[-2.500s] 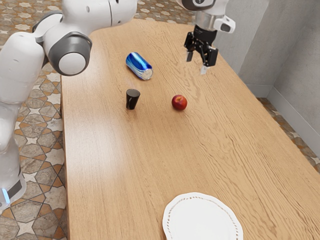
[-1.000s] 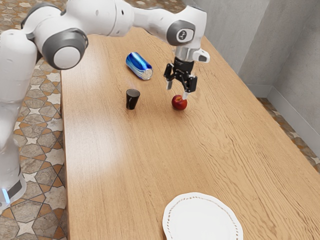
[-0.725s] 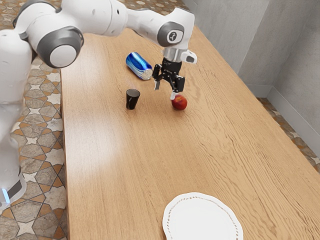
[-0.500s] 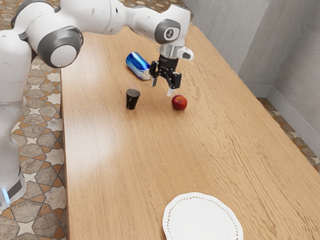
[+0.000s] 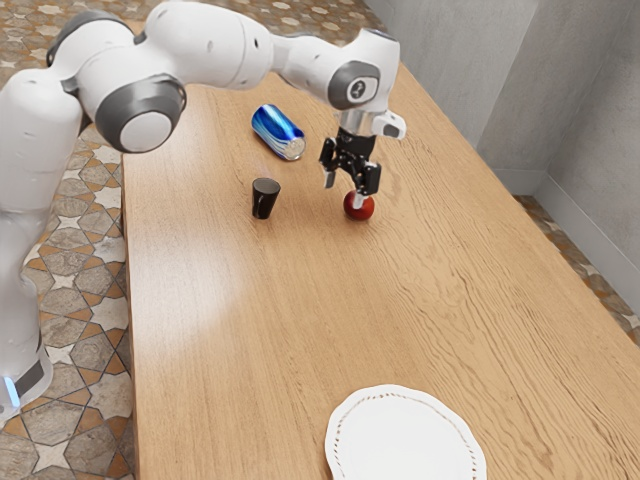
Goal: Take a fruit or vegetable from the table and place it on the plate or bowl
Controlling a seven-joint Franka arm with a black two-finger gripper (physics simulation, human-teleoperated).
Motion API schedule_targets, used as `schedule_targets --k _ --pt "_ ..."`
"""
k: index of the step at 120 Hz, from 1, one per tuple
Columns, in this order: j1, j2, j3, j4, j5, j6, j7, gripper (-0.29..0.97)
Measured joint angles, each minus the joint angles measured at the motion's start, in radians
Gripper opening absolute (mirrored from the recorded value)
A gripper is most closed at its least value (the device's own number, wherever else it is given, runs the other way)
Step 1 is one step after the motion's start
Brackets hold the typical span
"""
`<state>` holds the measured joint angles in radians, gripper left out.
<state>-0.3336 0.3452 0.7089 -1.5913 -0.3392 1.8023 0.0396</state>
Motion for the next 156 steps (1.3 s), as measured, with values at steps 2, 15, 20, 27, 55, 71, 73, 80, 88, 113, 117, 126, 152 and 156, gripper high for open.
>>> schedule_targets --k 2,15,20,27,55,71,73,80,88,113,117,126,152,156 --pt "0.000 0.001 0.000 0.000 -0.001 0.003 0.001 0.68" --pt "0.000 0.016 0.001 -0.001 -0.015 0.022 0.009 0.68" --pt "0.001 0.020 0.001 -0.001 -0.022 0.030 0.012 0.68" --pt "0.009 0.026 0.002 -0.002 -0.028 0.040 0.016 0.68" --pt "0.072 0.058 -0.008 0.006 -0.042 0.068 0.033 0.68" --pt "0.190 0.098 -0.125 0.101 -0.040 0.075 0.041 0.68" --pt "0.199 0.100 -0.135 0.110 -0.040 0.075 0.041 0.68" --pt "0.215 0.102 -0.154 0.128 -0.038 0.075 0.044 0.68" --pt "0.221 0.103 -0.167 0.134 -0.037 0.074 0.047 0.68" --pt "0.223 0.103 -0.183 0.130 -0.039 0.066 0.054 0.68" --pt "0.223 0.103 -0.185 0.130 -0.039 0.066 0.055 0.68" --pt "0.223 0.107 -0.192 0.129 -0.039 0.065 0.057 0.68" --pt "0.223 0.116 -0.203 0.125 -0.037 0.062 0.061 0.68" --pt "0.223 0.117 -0.203 0.125 -0.036 0.062 0.061 0.68"
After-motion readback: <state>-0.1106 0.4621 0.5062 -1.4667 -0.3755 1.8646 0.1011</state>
